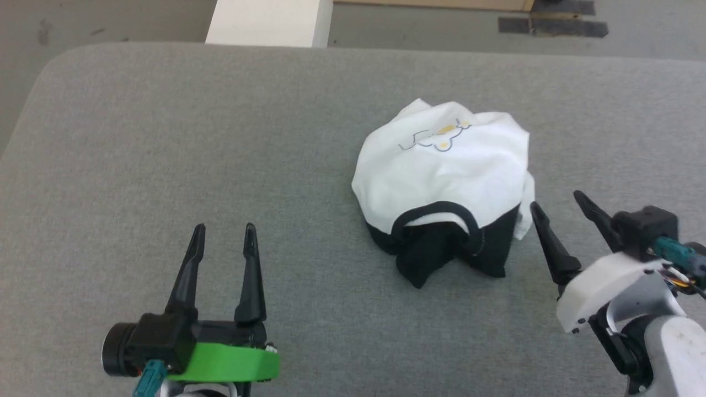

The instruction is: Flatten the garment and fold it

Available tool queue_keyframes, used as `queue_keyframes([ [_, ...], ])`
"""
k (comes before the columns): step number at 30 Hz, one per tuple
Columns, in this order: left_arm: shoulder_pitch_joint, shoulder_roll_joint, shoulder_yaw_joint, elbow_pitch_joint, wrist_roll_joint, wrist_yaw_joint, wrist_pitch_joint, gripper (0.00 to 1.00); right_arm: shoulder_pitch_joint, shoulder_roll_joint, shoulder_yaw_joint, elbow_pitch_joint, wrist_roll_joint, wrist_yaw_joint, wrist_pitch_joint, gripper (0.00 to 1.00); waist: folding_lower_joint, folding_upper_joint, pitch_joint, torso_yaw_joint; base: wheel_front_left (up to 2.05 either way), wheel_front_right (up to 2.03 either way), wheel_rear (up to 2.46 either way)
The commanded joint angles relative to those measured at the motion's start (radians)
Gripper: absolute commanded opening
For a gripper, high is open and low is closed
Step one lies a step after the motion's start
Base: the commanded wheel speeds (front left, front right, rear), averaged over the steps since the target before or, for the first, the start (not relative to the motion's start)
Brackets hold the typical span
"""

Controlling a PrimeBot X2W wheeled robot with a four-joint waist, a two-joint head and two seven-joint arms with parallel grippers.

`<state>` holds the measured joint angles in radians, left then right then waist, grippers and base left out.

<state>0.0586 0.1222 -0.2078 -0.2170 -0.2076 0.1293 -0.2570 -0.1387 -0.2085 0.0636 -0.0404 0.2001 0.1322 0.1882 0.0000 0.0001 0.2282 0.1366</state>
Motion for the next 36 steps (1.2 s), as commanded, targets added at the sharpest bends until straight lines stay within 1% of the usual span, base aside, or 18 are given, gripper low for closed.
queue_keyframes([
  [1, -0.024, -0.011, 0.006, 0.010, 0.011, -0.014, -0.005, 1.00, -0.031, -0.023, 0.019, 0.022, 0.009, -0.002, 0.021, 1.00, 0.0000, -0.0001, 0.054, 0.045, 0.00, 0.00, 0.00],
  [5, -0.044, -0.035, 0.012, 0.026, 0.020, -0.041, -0.005, 1.00, -0.077, -0.053, 0.063, 0.091, 0.039, -0.002, 0.062, 1.00, 0.0000, -0.0001, 0.086, 0.069, 0.00, 0.00, 0.00],
  [9, -0.061, -0.052, 0.015, 0.037, 0.026, -0.060, -0.005, 1.00, -0.123, -0.073, 0.112, 0.149, 0.058, -0.002, 0.071, 1.00, 0.0000, -0.0001, 0.105, 0.088, 0.00, 0.00, 0.00],
  [14, -0.070, -0.063, 0.017, 0.048, 0.034, -0.075, -0.005, 1.00, -0.174, -0.076, 0.166, 0.218, 0.074, -0.002, 0.067, 1.00, 0.0000, -0.0001, 0.118, 0.099, 0.00, 0.00, 0.00],
  [15, -0.071, -0.065, 0.016, 0.051, 0.034, -0.078, -0.005, 1.00, -0.181, -0.072, 0.171, 0.239, 0.079, -0.002, 0.069, 0.93, 0.0000, -0.0001, 0.120, 0.101, 0.00, 0.00, 0.00],
  [16, -0.073, -0.066, 0.015, 0.054, 0.035, -0.080, -0.005, 1.00, -0.187, -0.069, 0.176, 0.257, 0.080, -0.002, 0.073, 0.65, 0.0000, -0.0001, 0.121, 0.102, 0.00, 0.00, 0.00],
  [17, -0.075, -0.067, 0.015, 0.057, 0.035, -0.082, -0.005, 1.00, -0.193, -0.065, 0.183, 0.276, 0.081, -0.002, 0.074, 0.24, 0.0000, -0.0001, 0.121, 0.103, 0.00, 0.00, 0.00],
  [18, -0.077, -0.068, 0.014, 0.060, 0.036, -0.083, -0.005, 1.00, -0.198, -0.061, 0.184, 0.289, 0.081, -0.002, 0.070, 0.00, 0.0000, -0.0001, 0.121, 0.102, 0.00, 0.00, 0.00],
  [22, -0.077, -0.070, 0.015, 0.075, 0.035, -0.084, -0.005, 1.00, -0.214, -0.042, 0.146, 0.322, 0.074, -0.002, 0.026, 0.00, 0.0000, -0.0001, 0.100, 0.097, 0.00, 0.00, 0.00],
  [26, -0.060, -0.071, 0.024, 0.086, 0.037, -0.082, -0.005, 1.00, -0.220, -0.062, 0.070, 0.297, 0.057, -0.002, -0.013, 0.00, 0.0000, -0.0001, 0.053, 0.088, 0.00, 0.00, 0.00],
  [32, -0.019, -0.072, 0.041, 0.095, 0.041, -0.084, -0.005, 1.00, -0.204, -0.122, -0.080, 0.179, 0.018, -0.002, -0.014, 0.00, 0.0000, -0.0001, -0.035, 0.077, 0.00, 0.00, 0.00],
  [36, 0.014, -0.072, 0.050, 0.096, 0.044, -0.088, -0.005, 1.00, -0.187, -0.152, -0.143, 0.060, -0.003, -0.002, 0.037, 0.00, 0.0000, -0.0001, -0.078, 0.070, 0.00, 0.00, 0.00],
])
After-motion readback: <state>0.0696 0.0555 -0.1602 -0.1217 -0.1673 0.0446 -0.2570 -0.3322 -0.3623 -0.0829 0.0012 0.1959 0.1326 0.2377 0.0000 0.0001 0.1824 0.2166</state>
